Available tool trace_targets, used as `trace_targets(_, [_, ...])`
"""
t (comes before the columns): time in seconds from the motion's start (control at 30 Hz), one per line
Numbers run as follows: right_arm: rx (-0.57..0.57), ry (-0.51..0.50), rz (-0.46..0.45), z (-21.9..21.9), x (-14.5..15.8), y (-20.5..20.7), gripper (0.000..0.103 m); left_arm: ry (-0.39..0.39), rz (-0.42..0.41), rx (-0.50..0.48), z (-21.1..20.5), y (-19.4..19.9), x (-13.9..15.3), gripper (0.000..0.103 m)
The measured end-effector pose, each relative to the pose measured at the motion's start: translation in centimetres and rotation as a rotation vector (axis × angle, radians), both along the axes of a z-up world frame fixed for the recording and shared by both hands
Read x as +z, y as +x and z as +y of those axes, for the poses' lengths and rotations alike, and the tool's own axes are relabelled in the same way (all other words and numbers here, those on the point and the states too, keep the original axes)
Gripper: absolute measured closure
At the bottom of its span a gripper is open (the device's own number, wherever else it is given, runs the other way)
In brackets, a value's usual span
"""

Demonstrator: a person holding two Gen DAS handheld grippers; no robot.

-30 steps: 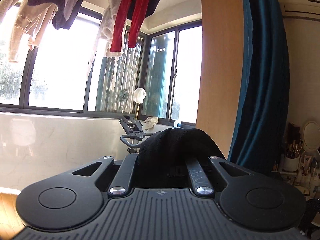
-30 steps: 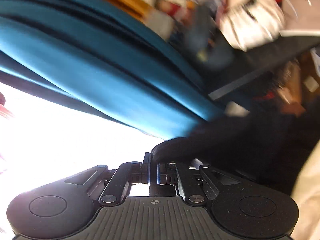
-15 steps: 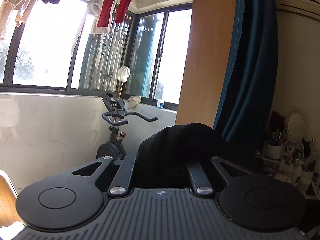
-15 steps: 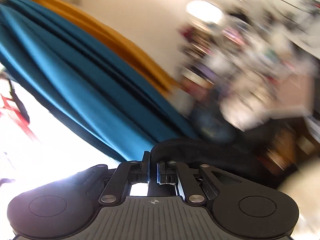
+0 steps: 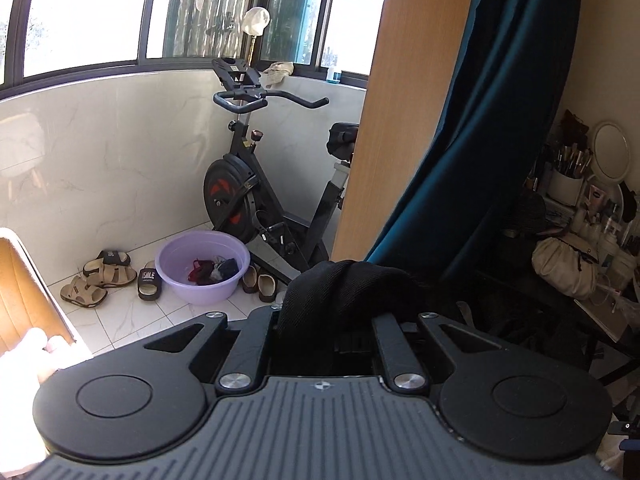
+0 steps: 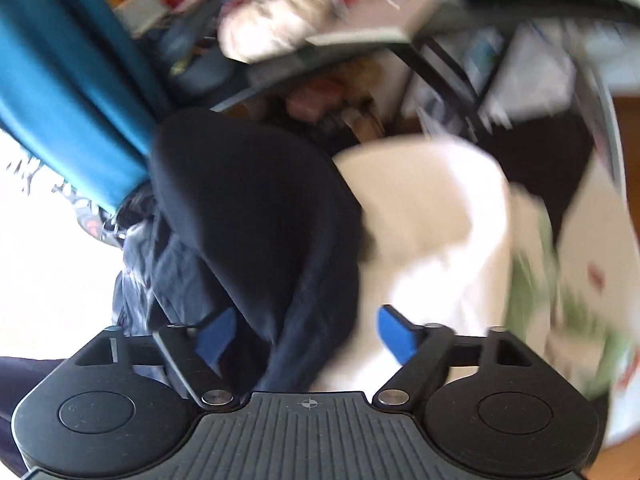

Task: Fold clothes

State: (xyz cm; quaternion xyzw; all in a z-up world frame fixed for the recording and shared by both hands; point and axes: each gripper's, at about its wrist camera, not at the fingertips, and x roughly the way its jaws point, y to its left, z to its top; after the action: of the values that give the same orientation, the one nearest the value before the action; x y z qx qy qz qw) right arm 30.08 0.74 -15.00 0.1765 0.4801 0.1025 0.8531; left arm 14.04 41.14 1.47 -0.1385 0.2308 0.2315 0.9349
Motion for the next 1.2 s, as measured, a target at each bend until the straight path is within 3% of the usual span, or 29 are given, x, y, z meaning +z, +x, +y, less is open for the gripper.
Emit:
trace_targets(0.07, [0.084, -0.061, -0.065, 2.3, 0.7, 2.1, 0.001, 0.011, -0.016, 0.008, -0.5, -0.6, 0.9, 0.093])
trace_targets(0.2, [0.227, -0.175, -0.16, 7.9, 0.1, 6.4, 0.001, 0.056, -0.038, 0.007, -1.1, -2.0, 2.7, 0.093])
trace_targets(0.33, [0.23, -0.165, -0.034, 10.2, -2.1, 11.6, 0.001, 0.099, -0.105, 0.003, -2.0, -3.6, 4.9, 0.093])
trace_targets(0.4, [0.229, -0.103, 0.001, 10.0, -3.0, 12.4, 0.018, 0.104, -0.132, 0.002, -2.6, -4.0, 5.8, 0.093])
trace_targets(0.43, [0.23, -0.07, 0.017, 9.9, -3.4, 12.8, 0.036, 0.107, -0.145, 0.001, -2.9, -4.2, 6.3, 0.093])
trace_targets(0.5, [0.222, -0.029, 0.005, 9.3, -2.8, 12.4, 0.058, 0.105, -0.159, -0.003, -3.8, -4.3, 6.6, 0.093])
trace_targets(0.53, [0.223, -0.004, -0.002, 8.9, -2.4, 12.1, 0.076, 0.099, -0.163, -0.008, -4.3, -4.2, 6.6, 0.093])
trace_targets(0.57, [0.22, 0.03, -0.01, 8.3, -1.8, 11.8, 0.085, 0.092, -0.166, -0.016, -4.8, -4.0, 6.5, 0.093])
trace_targets(0.63, [0.198, 0.155, -0.032, 6.3, -0.7, 10.9, 0.089, 0.075, -0.171, -0.039, -6.0, -3.5, 6.3, 0.093])
trace_targets(0.77, [0.187, 0.36, -0.173, 3.2, 3.6, 9.1, 0.093, 0.121, -0.198, -0.153, -9.3, -2.7, 6.6, 0.093])
trace_targets(0.93, [0.25, 0.529, -0.385, 0.5, 11.4, 7.6, 0.093, 0.189, -0.272, -0.256, -13.3, -2.3, 8.2, 0.093])
trace_targets(1.03, [0.283, 0.632, -0.475, -0.9, 15.6, 6.1, 0.093, 0.161, -0.353, -0.266, -14.0, -3.0, 9.8, 0.093])
trace_targets(1.2, [0.296, 0.701, -0.599, -3.4, 20.9, 1.8, 0.093, 0.096, -0.509, -0.332, -14.3, -4.8, 13.1, 0.093])
